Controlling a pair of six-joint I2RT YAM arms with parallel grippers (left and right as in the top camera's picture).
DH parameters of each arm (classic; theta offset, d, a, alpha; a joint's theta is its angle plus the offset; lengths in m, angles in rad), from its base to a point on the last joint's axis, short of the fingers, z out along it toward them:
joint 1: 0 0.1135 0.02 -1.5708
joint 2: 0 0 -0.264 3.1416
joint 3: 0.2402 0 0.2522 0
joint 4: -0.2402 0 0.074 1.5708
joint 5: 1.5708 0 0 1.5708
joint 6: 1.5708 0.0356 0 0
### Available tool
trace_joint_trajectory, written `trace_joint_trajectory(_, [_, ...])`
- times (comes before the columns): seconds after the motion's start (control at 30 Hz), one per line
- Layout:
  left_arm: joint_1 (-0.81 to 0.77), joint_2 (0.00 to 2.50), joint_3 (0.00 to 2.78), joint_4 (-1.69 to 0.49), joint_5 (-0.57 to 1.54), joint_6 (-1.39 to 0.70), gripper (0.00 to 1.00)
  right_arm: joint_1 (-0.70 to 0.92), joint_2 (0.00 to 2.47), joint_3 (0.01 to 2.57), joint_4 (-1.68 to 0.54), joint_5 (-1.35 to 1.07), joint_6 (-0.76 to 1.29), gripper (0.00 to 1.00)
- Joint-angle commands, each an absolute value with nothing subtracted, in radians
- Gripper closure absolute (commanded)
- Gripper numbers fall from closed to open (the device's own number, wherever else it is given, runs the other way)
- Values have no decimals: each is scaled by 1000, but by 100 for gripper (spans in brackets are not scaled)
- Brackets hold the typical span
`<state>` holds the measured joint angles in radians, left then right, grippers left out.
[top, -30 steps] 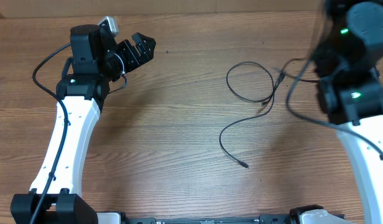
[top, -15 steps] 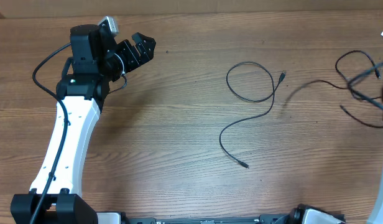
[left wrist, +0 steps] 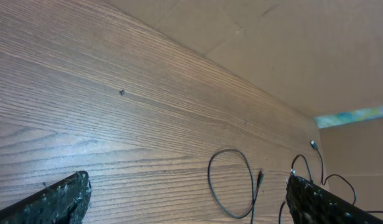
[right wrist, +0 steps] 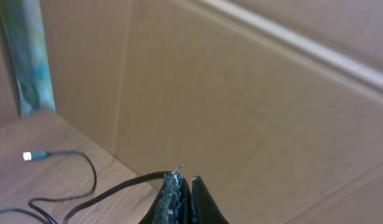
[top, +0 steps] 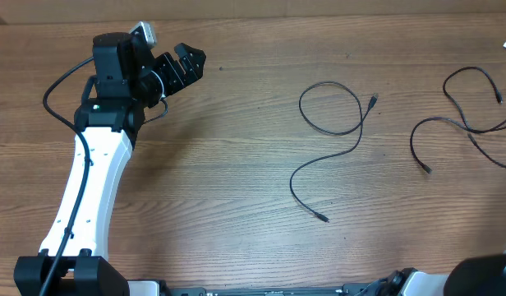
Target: Untangle cables
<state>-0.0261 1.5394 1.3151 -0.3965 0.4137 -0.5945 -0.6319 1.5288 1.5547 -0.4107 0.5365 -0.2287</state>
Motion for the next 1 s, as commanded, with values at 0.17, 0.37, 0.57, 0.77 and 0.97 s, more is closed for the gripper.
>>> trace_joint_trajectory(0.17, [-27, 1537, 1320, -393, 408, -572, 0, -706, 1670, 1565, -406, 492, -173, 96])
trace_joint_trajectory(0.37, [-27, 1538, 1320, -393, 408, -572, 0, -760, 1715, 1565, -423, 492, -38, 69])
trace_joint_trajectory(0.57, [-27, 1537, 1320, -393, 408, -572, 0, -801, 1715, 1565, -421, 470, 5, 0])
trace_joint_trajectory(0.77, [-27, 1537, 1320, -393, 408, -572, 0, -800, 1709, 1565, -423, 229, 4, 0])
trace_joint_trajectory(0.97, [-27, 1537, 1320, -393, 408, -572, 0, -770, 1704, 1565, -452, -212, 4, 0])
